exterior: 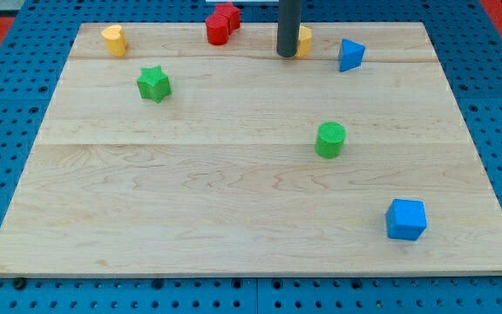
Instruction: Move the yellow hexagon towards the top center
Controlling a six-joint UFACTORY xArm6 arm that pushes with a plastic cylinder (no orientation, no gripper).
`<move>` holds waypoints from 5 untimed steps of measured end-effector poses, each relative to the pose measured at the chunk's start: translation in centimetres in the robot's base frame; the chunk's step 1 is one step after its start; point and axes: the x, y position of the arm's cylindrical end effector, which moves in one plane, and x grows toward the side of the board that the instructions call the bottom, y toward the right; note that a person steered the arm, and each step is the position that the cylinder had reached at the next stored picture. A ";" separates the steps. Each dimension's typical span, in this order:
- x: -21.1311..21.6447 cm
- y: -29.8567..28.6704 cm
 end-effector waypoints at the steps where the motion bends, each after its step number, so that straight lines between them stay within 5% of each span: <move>1: -1.2 0.0; 5: -4.6 0.0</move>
